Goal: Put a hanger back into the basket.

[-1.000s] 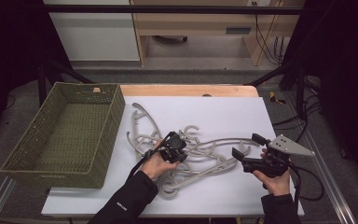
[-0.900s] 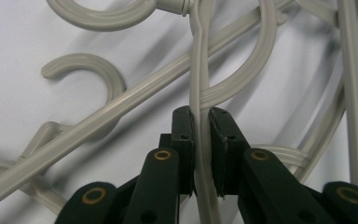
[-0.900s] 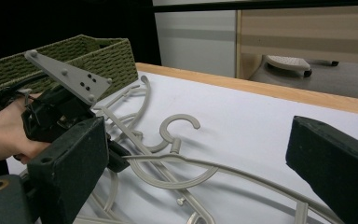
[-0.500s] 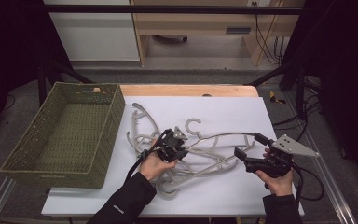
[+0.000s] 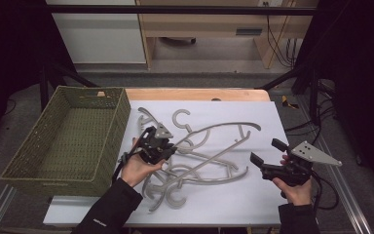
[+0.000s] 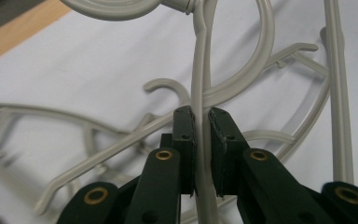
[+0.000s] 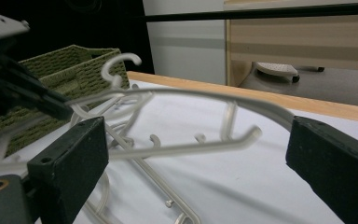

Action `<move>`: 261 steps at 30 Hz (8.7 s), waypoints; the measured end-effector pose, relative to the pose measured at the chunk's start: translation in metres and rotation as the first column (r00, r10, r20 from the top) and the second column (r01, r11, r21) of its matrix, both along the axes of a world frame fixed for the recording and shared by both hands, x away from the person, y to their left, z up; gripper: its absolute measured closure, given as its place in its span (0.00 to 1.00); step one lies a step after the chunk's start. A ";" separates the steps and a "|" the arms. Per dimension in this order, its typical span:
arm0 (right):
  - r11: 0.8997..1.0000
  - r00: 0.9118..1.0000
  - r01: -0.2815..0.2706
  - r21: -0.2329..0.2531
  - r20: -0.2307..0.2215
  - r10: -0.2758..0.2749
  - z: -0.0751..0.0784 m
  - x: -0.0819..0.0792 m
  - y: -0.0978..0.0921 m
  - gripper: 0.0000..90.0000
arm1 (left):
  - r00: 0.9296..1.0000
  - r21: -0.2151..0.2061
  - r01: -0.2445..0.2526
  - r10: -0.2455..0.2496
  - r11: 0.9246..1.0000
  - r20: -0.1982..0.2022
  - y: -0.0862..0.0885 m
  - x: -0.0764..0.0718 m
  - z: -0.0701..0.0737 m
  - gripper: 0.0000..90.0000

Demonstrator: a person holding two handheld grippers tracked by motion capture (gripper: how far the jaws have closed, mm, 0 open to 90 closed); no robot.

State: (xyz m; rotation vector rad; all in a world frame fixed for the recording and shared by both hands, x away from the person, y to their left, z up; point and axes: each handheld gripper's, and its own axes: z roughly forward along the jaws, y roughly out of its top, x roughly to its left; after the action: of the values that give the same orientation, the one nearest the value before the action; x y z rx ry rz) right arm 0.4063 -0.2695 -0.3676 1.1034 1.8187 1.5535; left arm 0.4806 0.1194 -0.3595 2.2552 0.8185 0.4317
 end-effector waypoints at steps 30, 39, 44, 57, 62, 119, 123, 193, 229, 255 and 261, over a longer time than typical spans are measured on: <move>1.000 1.000 0.000 -0.016 -0.020 0.000 -0.005 0.003 0.002 0.06 | 0.963 0.039 -0.227 0.218 0.973 0.157 0.155 -0.001 0.086 0.90; 1.000 1.000 -0.002 -0.020 -0.027 0.002 -0.006 0.003 0.002 0.06 | 0.936 0.030 -0.316 0.306 0.948 0.172 0.197 0.010 0.085 0.90; 1.000 1.000 -0.002 -0.025 -0.028 0.001 -0.006 0.004 0.002 0.06 | 0.923 0.025 -0.352 0.342 0.936 0.178 0.221 0.013 0.081 0.90; 1.000 0.999 -0.002 -0.029 -0.037 0.001 -0.009 0.006 0.005 0.06 | 0.900 0.020 -0.407 0.397 0.913 0.179 0.280 0.016 0.067 0.90; 1.000 0.999 -0.003 -0.029 -0.041 0.002 -0.010 0.007 0.005 0.06 | 0.884 0.022 -0.444 0.434 0.896 0.172 0.295 0.018 0.060 0.90; 0.999 0.999 -0.001 -0.036 -0.048 -0.001 -0.012 0.009 0.007 0.07 | 0.874 0.225 -0.485 0.478 0.845 0.090 0.314 0.033 -0.021 0.89; 0.999 0.999 -0.004 -0.034 -0.053 0.003 -0.012 0.009 0.008 0.07 | 0.861 0.229 -0.501 0.508 0.834 0.033 0.318 0.034 -0.025 0.87; 0.953 0.955 -0.253 -0.168 -0.201 0.219 -0.043 0.024 0.097 0.12 | 0.964 -0.352 -0.091 0.170 0.932 0.202 0.170 -0.067 -0.015 0.08; 0.801 0.829 -0.476 -0.363 -0.490 0.270 -0.103 0.050 0.165 0.64 | 0.967 -0.343 -0.084 0.159 0.935 0.198 0.169 -0.067 -0.014 0.08; 0.759 0.797 -0.540 -0.363 -0.509 0.325 -0.089 0.047 0.154 0.88 | 0.966 -0.343 -0.073 0.152 0.937 0.210 0.169 -0.070 -0.010 0.09; 0.759 0.799 -0.547 -0.353 -0.489 0.349 -0.079 0.045 0.147 0.90 | 0.965 -0.341 -0.069 0.149 0.937 0.215 0.167 -0.071 -0.009 0.09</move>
State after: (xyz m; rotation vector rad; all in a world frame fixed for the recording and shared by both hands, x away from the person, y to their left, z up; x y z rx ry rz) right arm 0.4516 -0.1222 -0.4470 0.7922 2.7392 1.0254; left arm 0.4096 0.2869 -0.3689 1.8127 0.8260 0.5600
